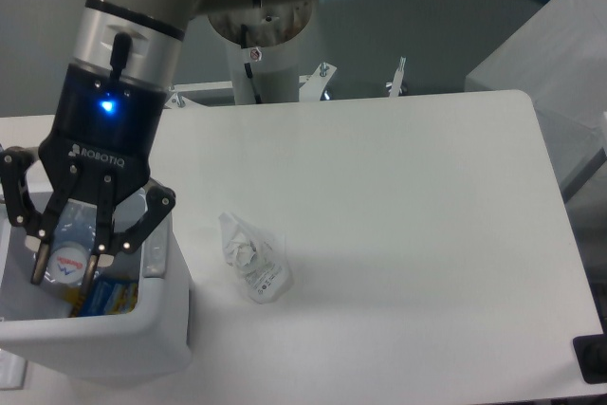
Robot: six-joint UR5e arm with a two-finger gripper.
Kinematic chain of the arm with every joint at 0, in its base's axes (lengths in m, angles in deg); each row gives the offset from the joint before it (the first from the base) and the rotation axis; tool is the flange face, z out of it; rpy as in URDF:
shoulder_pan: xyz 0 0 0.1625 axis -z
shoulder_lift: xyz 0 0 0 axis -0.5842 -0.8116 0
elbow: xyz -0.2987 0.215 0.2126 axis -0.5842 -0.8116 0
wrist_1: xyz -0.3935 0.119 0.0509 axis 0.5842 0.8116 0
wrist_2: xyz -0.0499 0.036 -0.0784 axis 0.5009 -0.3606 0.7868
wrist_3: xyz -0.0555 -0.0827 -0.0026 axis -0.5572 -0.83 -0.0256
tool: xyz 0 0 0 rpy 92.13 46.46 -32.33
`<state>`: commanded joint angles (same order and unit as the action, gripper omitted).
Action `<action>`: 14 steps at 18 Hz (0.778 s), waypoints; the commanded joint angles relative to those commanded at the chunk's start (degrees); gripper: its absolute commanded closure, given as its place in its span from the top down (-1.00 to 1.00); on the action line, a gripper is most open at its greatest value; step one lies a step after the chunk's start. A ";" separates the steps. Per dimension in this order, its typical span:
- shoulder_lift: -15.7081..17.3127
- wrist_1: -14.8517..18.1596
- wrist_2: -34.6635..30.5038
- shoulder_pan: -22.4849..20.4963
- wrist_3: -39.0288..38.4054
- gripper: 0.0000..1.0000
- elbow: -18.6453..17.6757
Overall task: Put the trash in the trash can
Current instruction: 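Lower the bottle into the bin and open the gripper, then move the gripper over the crumpled clear plastic wrapper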
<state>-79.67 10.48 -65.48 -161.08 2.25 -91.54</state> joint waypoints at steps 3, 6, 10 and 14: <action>-0.70 -1.05 0.00 0.00 -0.27 -0.14 0.53; -0.62 -1.32 0.00 0.00 0.34 0.23 0.44; -0.35 -1.32 0.00 -0.61 1.31 0.70 0.00; -0.27 -1.23 -3.15 -5.26 1.75 0.97 -3.76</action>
<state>-79.94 9.25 -68.63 -166.34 4.00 -95.31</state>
